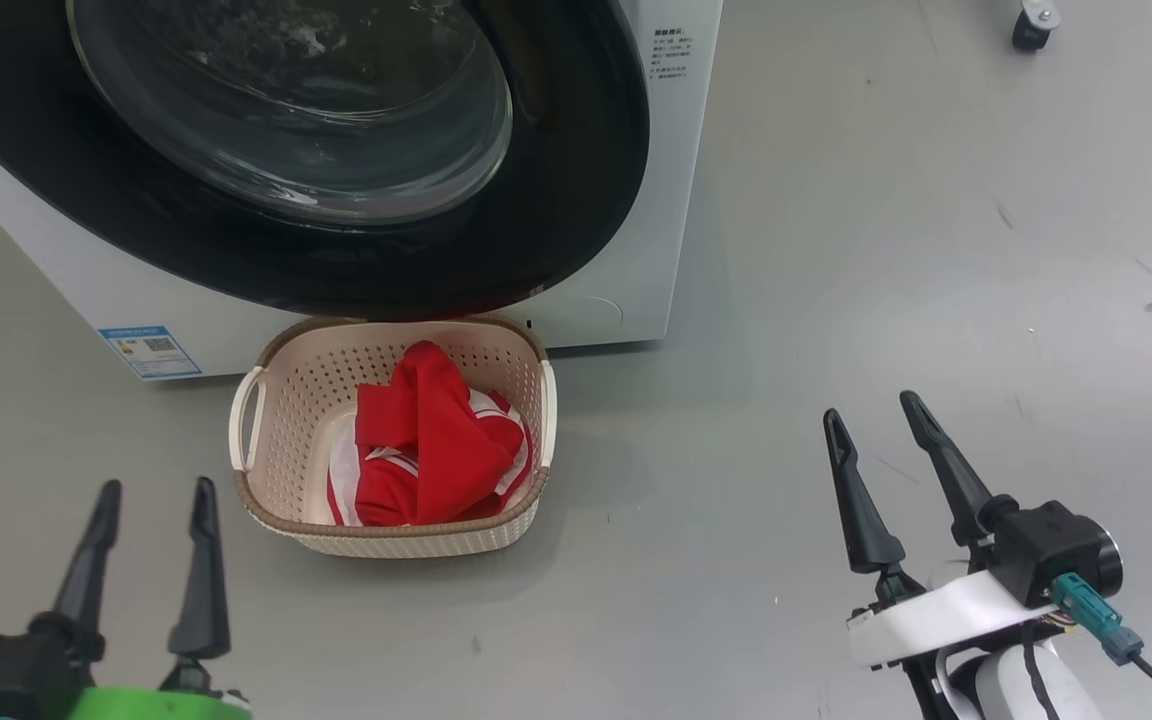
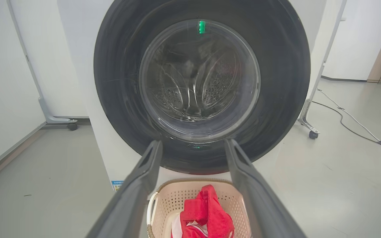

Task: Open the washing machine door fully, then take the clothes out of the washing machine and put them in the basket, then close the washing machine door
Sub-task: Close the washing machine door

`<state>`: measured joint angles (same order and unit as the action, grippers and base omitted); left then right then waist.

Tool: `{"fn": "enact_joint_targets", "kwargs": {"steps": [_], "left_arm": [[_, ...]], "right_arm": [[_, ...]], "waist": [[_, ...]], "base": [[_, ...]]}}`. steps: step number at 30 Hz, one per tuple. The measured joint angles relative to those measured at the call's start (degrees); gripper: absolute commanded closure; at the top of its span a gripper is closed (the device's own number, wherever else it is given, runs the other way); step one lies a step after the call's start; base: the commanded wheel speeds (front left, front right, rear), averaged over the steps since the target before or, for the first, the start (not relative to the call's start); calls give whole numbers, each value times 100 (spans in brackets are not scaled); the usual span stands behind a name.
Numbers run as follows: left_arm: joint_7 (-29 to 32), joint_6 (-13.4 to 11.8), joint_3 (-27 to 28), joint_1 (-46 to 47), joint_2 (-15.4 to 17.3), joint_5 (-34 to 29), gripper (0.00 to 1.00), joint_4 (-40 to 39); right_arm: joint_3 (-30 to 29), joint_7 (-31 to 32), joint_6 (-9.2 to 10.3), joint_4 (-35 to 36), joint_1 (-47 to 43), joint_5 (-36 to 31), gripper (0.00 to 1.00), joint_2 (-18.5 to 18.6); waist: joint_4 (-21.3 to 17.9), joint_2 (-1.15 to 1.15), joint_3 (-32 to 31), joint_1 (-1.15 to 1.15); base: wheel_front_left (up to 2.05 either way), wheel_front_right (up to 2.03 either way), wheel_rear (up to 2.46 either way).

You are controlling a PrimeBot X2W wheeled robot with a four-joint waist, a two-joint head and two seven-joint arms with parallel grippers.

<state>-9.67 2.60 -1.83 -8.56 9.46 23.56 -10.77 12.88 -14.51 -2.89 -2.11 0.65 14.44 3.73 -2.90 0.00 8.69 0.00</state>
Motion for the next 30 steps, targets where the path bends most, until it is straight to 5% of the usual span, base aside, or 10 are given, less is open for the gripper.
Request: {"fn": "enact_joint_targets", "kwargs": {"steps": [30], "left_arm": [[-208,-492,-664,-227,-419,-502,0,560]], "right_arm": [[-85,0,101,-193,-345,-24,0,-34]], "waist": [[-49,0,-289,0]], "base": [[0,0,0]]}}
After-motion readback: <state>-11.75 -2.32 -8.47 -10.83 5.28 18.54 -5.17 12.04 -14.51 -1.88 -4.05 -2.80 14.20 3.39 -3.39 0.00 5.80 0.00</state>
